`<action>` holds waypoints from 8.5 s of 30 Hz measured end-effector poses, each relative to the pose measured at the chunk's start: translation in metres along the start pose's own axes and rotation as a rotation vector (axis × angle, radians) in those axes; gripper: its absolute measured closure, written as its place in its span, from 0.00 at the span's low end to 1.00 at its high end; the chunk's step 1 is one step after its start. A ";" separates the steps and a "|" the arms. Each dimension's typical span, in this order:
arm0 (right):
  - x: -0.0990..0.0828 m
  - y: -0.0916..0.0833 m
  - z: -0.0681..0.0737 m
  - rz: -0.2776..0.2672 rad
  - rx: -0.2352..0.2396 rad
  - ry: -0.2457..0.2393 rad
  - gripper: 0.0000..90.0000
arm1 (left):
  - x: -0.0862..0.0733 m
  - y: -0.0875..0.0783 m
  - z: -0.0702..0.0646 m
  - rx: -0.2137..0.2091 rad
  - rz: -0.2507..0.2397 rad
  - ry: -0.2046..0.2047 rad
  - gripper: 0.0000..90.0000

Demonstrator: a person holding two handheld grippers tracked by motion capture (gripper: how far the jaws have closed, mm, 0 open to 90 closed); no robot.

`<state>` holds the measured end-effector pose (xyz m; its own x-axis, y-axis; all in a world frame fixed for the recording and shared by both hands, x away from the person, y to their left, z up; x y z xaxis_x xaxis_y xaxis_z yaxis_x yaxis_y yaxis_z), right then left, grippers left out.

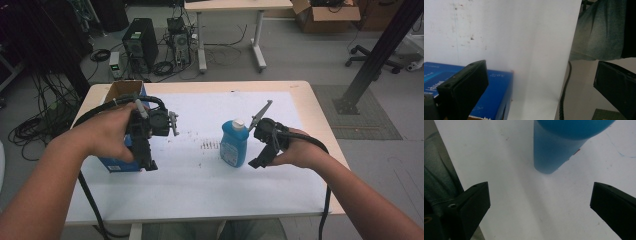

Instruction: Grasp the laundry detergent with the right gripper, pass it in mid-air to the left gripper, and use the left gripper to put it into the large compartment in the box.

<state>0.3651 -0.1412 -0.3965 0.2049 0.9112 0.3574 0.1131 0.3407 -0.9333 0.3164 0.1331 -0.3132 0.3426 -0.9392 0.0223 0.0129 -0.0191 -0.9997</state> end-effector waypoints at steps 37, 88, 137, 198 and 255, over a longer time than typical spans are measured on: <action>0.004 0.045 -0.010 -0.223 -0.069 0.188 0.02 | -0.007 0.027 -0.005 -0.024 0.019 -0.002 0.00; 0.022 0.070 -0.014 -0.494 -0.314 0.284 0.01 | -0.010 0.035 -0.010 -0.050 0.015 -0.003 0.00; 0.023 0.069 -0.012 -0.607 -0.400 0.312 0.47 | -0.008 0.037 -0.009 -0.054 0.023 0.000 0.00; 0.043 0.018 0.050 -0.630 0.005 -0.249 0.51 | 0.041 0.007 -0.020 -0.043 -0.004 0.064 0.00; 0.112 0.061 0.085 -0.693 0.186 -0.367 0.51 | 0.063 0.014 -0.032 -0.056 -0.005 0.101 0.00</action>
<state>0.3128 0.0016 -0.4166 -0.1885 0.4853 0.8538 -0.0729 0.8600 -0.5050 0.3077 0.0625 -0.3255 0.2466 -0.9687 0.0294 -0.0395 -0.0404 -0.9984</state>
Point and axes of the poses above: each handheld gripper's, and its own axes: y roughly forward along the jaws, x roughly out of its top, z roughly to its left, the point moved 8 cm from there along y, roughly forward along the jaws, and after that the axes turned 11 degrees about -y, right-handed, at the moved point
